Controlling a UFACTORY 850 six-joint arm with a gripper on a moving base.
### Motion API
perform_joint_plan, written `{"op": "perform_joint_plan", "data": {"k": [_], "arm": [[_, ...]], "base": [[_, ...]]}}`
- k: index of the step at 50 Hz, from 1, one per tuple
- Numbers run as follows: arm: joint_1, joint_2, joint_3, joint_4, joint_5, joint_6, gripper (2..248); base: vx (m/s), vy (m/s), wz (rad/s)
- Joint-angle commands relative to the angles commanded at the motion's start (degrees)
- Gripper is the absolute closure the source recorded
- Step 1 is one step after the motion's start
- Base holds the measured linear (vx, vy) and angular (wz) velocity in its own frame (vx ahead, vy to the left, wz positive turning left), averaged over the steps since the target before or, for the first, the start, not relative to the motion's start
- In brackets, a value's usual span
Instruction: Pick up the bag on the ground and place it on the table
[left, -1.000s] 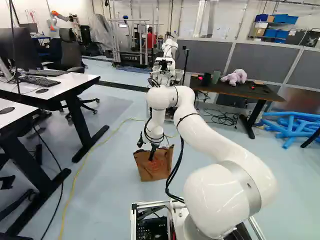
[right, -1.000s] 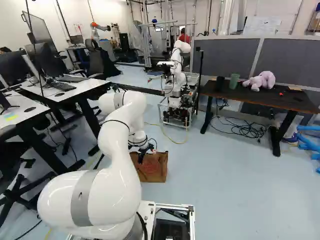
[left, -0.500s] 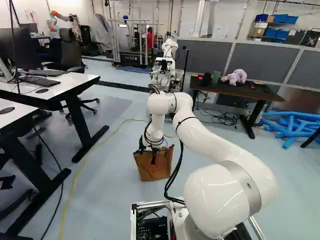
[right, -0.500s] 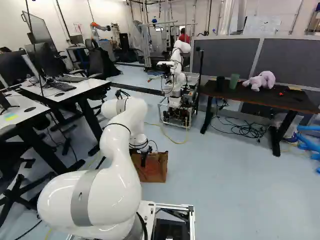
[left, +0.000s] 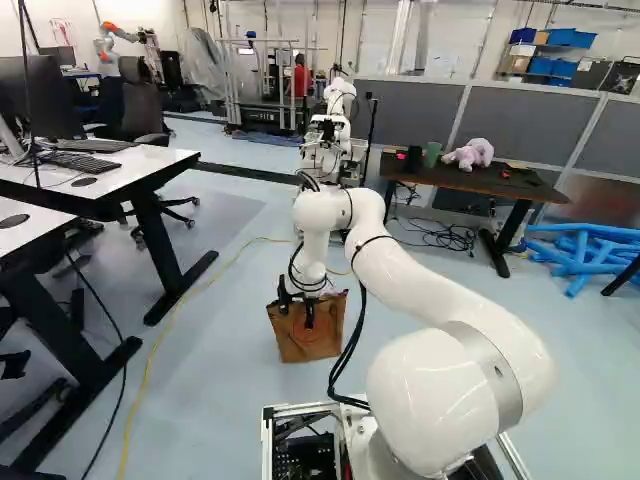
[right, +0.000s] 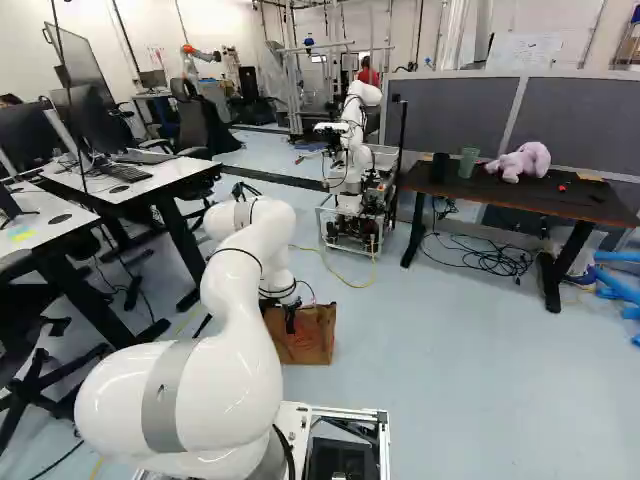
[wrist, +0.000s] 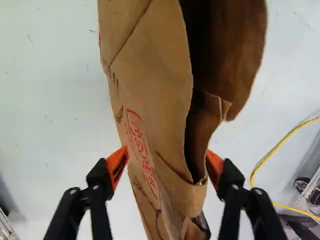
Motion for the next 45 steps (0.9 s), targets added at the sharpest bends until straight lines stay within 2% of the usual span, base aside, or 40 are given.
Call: {"op": "perform_joint_plan", "data": {"k": [3, 4, 9, 10, 14, 15, 19, 20, 24, 25, 45], "arm": [[0.0, 0.0, 0.0, 0.0, 0.0, 0.0, 53], [0.0, 0.0, 0.0, 0.0, 0.0, 0.0, 90], [0.0, 0.0, 0.0, 0.0, 0.0, 0.0, 90], [0.0, 0.0, 0.0, 0.0, 0.0, 0.0, 128], [0.0, 0.0, 0.0, 0.0, 0.0, 0.0, 128], [0.0, 0.0, 0.0, 0.0, 0.0, 0.0, 166], [0.0, 0.0, 0.0, 0.0, 0.0, 0.0, 166], [0.0, 0.0, 0.0, 0.0, 0.0, 0.0, 203], [0.0, 0.0, 0.0, 0.0, 0.0, 0.0, 203], [0.0, 0.0, 0.0, 0.0, 0.0, 0.0, 229], [0.0, 2.4, 2.3, 0.3, -0.2, 0.0, 229]], "base": [[0.0, 0.0, 0.0], [0.0, 0.0, 0.0], [0.0, 0.0, 0.0], [0.0, 0.0, 0.0], [0.0, 0.0, 0.0], [0.0, 0.0, 0.0], [0.0, 0.0, 0.0], [0.0, 0.0, 0.0], [0.0, 0.0, 0.0], [0.0, 0.0, 0.0], [0.0, 0.0, 0.0]]}}
